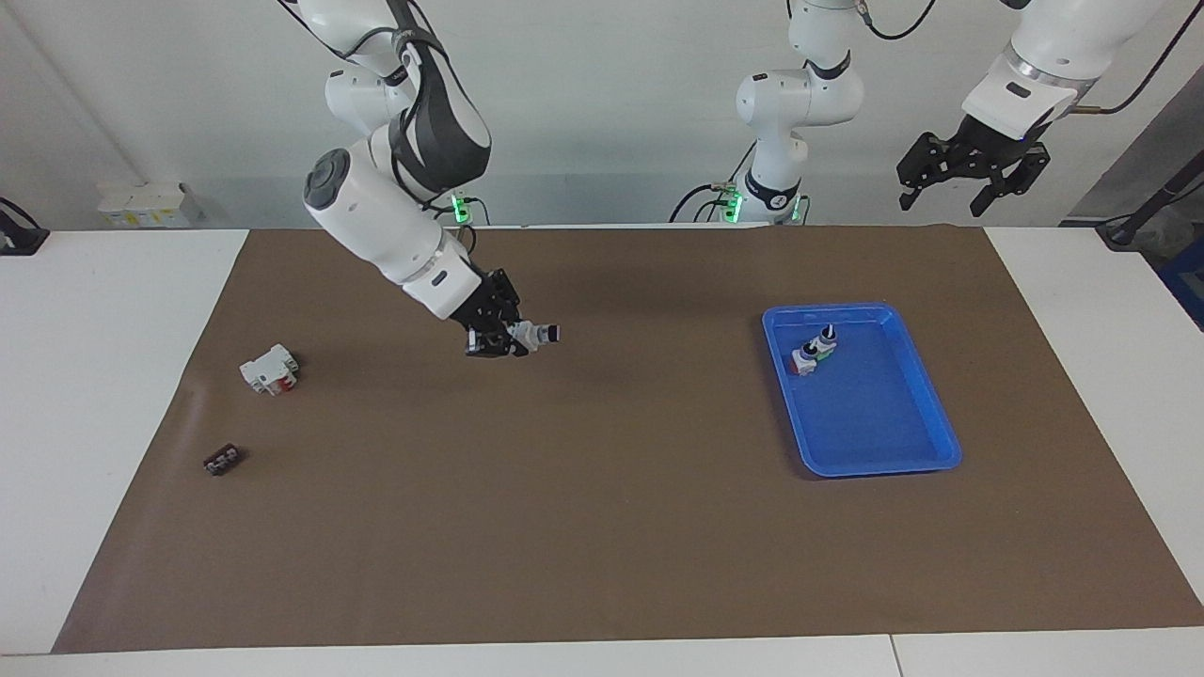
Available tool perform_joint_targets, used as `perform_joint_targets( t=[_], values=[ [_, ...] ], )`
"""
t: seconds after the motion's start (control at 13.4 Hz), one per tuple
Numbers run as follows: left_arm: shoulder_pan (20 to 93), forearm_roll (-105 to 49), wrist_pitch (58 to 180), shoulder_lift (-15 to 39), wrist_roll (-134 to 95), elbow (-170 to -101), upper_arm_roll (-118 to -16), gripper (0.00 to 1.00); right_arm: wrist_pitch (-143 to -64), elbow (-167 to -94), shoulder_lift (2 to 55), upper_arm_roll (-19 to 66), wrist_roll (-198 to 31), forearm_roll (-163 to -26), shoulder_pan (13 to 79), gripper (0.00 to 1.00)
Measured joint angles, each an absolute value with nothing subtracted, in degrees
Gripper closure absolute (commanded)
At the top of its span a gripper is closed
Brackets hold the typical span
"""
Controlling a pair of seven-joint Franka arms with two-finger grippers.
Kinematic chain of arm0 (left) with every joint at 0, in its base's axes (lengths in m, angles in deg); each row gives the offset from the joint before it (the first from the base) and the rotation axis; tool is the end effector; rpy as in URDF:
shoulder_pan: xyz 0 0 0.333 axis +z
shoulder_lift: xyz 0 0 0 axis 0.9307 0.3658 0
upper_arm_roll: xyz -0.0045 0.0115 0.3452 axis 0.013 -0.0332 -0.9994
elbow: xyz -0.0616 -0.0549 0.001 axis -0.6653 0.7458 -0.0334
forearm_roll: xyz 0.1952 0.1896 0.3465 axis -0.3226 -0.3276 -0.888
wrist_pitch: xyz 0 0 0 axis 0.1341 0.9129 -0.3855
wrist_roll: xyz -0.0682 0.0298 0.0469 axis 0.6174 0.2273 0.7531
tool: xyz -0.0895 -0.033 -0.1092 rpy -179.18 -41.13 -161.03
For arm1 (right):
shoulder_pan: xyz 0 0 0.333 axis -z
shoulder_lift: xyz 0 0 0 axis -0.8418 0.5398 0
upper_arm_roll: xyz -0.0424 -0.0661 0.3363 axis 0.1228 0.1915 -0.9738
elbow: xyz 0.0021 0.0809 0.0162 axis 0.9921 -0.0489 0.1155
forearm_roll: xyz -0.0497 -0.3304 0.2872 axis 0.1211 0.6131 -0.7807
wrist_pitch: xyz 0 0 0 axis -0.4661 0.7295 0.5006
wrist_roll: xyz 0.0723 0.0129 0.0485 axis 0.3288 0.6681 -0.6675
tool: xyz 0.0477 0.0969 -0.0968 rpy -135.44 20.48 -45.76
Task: Turn and place switch with both arms
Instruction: 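Lift the switch with the right gripper while the left gripper approaches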
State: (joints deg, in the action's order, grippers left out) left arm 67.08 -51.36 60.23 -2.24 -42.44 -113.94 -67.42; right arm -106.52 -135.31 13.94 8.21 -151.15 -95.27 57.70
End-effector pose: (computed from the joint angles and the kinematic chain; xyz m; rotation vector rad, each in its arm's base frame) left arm 0.5541 -0.0414 0.6680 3.1009 -0.3120 -0.0885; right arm 0.5796 0.2775 0.4989 -2.0301 -1.8190 -0.5525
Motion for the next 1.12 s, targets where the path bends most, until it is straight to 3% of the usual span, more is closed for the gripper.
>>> perform_joint_targets(
  t=[0.22, 0.3, 0.82, 0.9, 1.12],
  values=[
    [64.7, -51.3, 63.6, -4.2, -42.5, -118.9, -66.8, 0.00, -105.0, -134.9, 9.8, 3.4, -146.3, -97.0, 57.6, 1.00],
    [64.0, -50.9, 65.2, -4.8, -42.3, -120.1, -66.4, 0.05, -105.0, -134.8, 9.0, 2.4, -146.1, -98.9, 57.6, 1.00],
    [63.4, -31.5, 66.1, -5.8, -28.1, -121.2, -64.6, 0.00, -104.5, -133.3, 8.1, 0.0, -143.6, -102.7, 56.0, 1.00],
    [63.3, -30.9, 65.8, -6.0, -26.8, -121.4, -63.5, 0.02, -104.5, -133.3, 8.0, -0.3, -143.5, -102.8, 55.9, 1.00],
    [62.8, -27.1, 63.7, -7.0, -23.8, -121.9, -61.9, 0.35, -104.4, -133.3, 8.0, -0.5, -143.4, -102.8, 55.9, 1.00]
  ],
)
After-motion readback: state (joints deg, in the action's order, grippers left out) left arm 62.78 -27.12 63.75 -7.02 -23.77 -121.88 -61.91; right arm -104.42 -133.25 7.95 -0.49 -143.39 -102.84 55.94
